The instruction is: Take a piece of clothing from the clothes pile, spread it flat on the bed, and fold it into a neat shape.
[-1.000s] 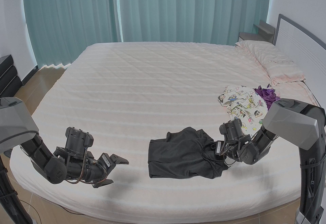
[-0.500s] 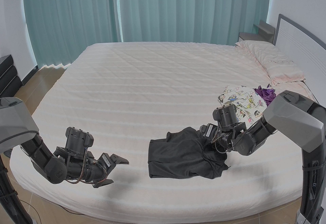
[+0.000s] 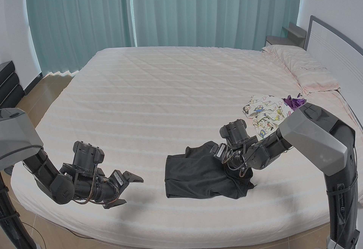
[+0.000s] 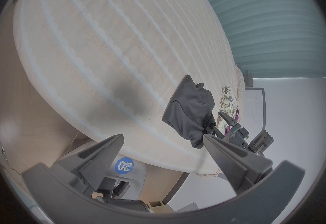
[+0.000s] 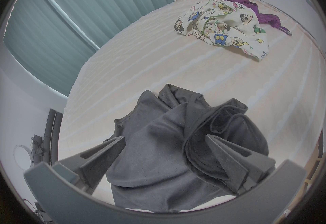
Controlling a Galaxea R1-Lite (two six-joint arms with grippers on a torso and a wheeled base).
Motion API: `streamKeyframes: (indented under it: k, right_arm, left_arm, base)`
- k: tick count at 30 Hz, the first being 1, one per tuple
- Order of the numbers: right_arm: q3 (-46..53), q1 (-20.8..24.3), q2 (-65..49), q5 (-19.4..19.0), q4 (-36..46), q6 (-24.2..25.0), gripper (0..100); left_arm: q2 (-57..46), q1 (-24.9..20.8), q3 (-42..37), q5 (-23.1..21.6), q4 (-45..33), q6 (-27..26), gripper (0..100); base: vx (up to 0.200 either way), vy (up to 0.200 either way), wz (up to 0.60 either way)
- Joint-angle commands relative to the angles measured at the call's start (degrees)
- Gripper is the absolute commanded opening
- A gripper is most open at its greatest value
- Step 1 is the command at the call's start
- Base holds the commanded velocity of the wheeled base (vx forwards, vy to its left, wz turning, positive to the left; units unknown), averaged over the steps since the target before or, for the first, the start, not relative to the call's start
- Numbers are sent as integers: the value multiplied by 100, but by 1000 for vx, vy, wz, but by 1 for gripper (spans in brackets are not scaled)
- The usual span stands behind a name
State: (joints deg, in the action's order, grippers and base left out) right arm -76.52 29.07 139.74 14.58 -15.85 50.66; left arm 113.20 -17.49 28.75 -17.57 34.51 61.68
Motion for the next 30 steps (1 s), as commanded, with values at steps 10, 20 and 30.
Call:
streamKeyframes:
  k: [10,20,30]
  right_arm:
    - [-645,-297,607,54,152,49,0]
    - [-794,-420,361,80,135,102,0]
    - [-785,-781,-70,-210,-173,102,0]
  left_arm:
    - [18,0,-1,-1,3,1,100]
    - [18,0,-1,-1,3,1,100]
    - [26,0,-1,-1,3,1,100]
  base:
    - [0,0,0]
    - [0,0,0]
    - [0,0,0]
